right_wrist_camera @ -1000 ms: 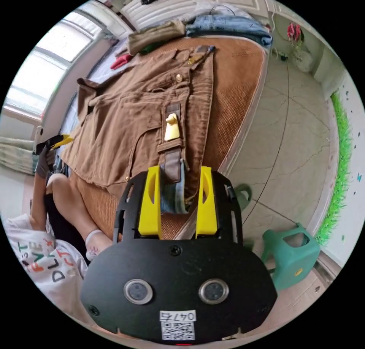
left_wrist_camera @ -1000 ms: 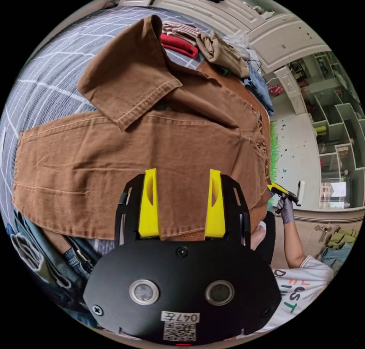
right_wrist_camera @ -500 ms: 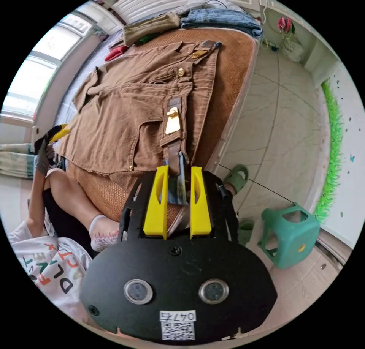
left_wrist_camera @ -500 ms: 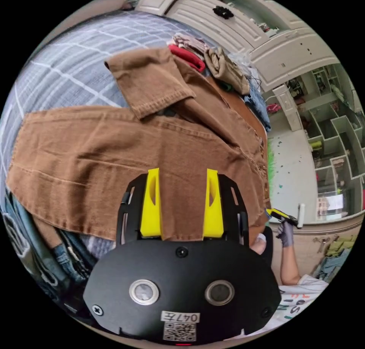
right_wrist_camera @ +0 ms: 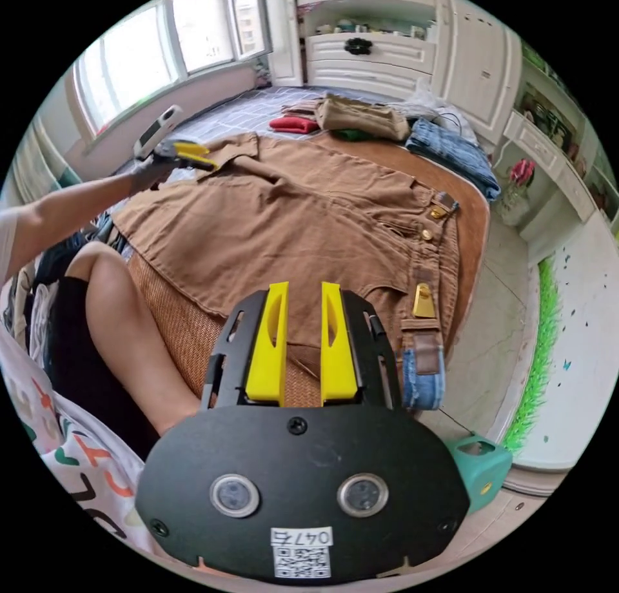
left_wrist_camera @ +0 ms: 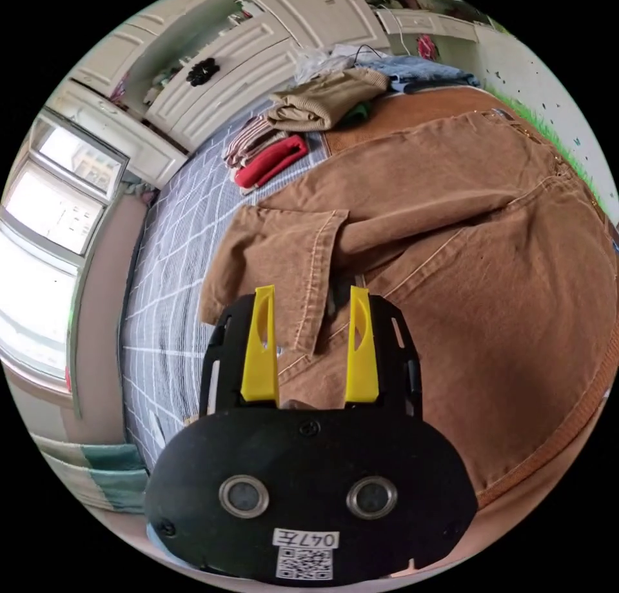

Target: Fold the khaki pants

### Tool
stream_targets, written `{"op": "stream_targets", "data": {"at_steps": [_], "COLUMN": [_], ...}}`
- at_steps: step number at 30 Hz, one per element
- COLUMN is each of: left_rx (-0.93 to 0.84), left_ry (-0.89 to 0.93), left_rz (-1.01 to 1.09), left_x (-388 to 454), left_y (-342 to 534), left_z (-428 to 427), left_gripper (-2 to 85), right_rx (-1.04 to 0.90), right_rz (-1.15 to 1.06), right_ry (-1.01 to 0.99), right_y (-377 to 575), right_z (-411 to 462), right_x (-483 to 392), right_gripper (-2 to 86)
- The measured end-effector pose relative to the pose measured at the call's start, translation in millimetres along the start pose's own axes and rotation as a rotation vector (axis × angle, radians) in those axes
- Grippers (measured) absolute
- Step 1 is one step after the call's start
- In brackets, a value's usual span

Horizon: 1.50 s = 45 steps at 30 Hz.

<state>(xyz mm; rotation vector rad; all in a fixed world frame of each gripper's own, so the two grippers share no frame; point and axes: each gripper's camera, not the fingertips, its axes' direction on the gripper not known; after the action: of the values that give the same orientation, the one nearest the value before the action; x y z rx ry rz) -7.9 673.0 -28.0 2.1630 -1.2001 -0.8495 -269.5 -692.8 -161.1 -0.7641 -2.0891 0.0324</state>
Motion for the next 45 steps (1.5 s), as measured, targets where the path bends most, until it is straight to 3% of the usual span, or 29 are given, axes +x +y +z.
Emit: {"op": "stream_targets", "data": {"at_steps": [7,9,12,13,15,17,20,24,29,32,35,38,45], "left_rx": [-0.105,-0.071,-0.049,-0.043,-0.059,-0.142,-0.124,-0.159,-0.276,-0.283,-0.285,-0.312,-0.214], "left_ry": [-0.119,-0.003,0.319,0.393,0.248,0.042,0.039,0.051,0.756,1.034,1.104,0.987,1.111], "left_rz": [0.102,0.119,0.151,0.052,-0.296,-0.794,-1.053,-1.007,-0.921,-0.927,-0.954,-1.054,-1.148], "left_x": [16,0,-56,-103,-206,-335,-390,-361,-233,-153,-103,-90,-77], "left_y": [-21,-20,-23,-23,-5,71,174,242,318,340,355,387,456], "left_z": [51,42,29,35,55,75,84,132,290,356,395,414,437], "left_gripper": [2.0,1.2,1.0,1.2,2.3,10.0,17.5,16.7,14.5,13.8,12.6,10.7,11.5], "right_rx": [-0.015,-0.004,-0.027,-0.023,-0.029,-0.027,-0.023,-0.023,-0.018,-0.017,-0.016,-0.014,-0.015], "right_rz": [-0.108,-0.114,-0.122,-0.126,-0.133,-0.135,-0.128,-0.125,-0.12,-0.114,-0.112,-0.113,-0.102], "right_ry": [0.035,0.029,0.024,0.028,0.04,0.043,0.035,0.03,0.015,0.004,0.0,0.001,-0.011], "right_y": [5,13,11,12,13,14,15,16,18,19,19,20,20], "right_z": [48,63,75,77,81,84,86,90,93,95,96,97,100], "right_x": [-73,-84,-97,-103,-111,-120,-128,-137,-146,-149,-153,-157,-159], "right_gripper": [1.8,1.2,0.8,0.7,0.6,0.5,0.5,0.5,0.5,0.5,0.5,0.6,0.7]}}
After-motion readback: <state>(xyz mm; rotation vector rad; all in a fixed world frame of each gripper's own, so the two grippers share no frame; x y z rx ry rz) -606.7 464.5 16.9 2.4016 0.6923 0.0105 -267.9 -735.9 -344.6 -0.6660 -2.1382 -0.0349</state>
